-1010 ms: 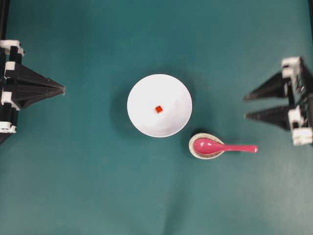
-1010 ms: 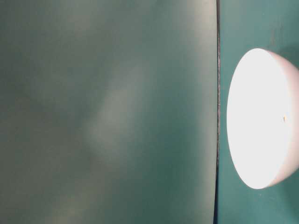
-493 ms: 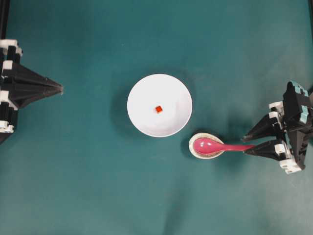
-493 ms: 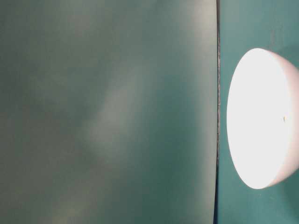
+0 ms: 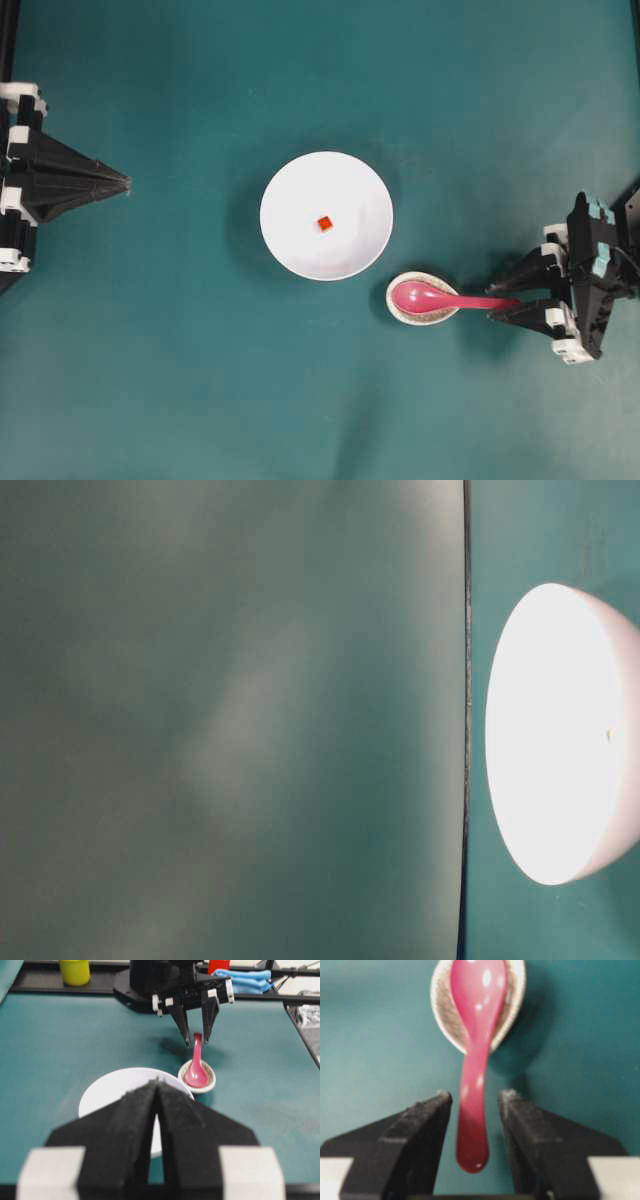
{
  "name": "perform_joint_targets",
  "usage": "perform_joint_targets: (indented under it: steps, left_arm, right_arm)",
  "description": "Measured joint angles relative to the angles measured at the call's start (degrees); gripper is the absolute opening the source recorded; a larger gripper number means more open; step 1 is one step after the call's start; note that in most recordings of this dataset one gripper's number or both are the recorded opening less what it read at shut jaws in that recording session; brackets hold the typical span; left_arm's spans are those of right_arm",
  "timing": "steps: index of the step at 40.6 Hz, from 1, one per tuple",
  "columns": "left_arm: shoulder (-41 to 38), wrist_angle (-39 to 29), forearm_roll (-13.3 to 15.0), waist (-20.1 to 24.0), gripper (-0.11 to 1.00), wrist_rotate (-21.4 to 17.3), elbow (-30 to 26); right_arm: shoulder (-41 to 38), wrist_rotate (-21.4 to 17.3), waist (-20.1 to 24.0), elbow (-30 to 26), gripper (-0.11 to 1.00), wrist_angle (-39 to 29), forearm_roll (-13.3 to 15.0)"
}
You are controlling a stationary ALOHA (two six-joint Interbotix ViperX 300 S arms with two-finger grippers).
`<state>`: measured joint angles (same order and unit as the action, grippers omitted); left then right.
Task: Grip the spoon and scoop the red block from the bowl with right arm.
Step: 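Close the right gripper on the pink spoon handle end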
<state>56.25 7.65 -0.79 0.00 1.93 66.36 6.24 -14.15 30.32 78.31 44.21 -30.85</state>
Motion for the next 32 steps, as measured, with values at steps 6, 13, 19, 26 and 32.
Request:
perform_joint_targets:
  steps: [6,13,19,26,32]
  left_arm:
    - [0.00,-0.62,0.00,0.00,0.00,0.35,0.00]
    - [-0.09,-0.97,0.00,0.00,0.00,1.58,0.00]
    - [-0.09,-1.05,0.00,0.00,0.00,1.67,0.00]
    - [-0.18,-1.05,0.00,-0.09,0.00,1.58,0.00]
    - [-0.18,-1.14,0.00,0.00,0.00,1.58,0.00]
  right_arm:
    - [-1.67,0.79,0.09,-0.09,0.50,1.49,-0.09]
    - [-1.76,3.52,0.26,0.00,0.50,2.99,-0.09]
    - [-1.76,5.01,0.35,0.00,0.50,3.34,-0.18]
    - [-1.76,5.27,0.35,0.62,0.50,3.43,-0.18]
    - [-1.67,5.54,0.35,0.70,0.50,3.34,-0.18]
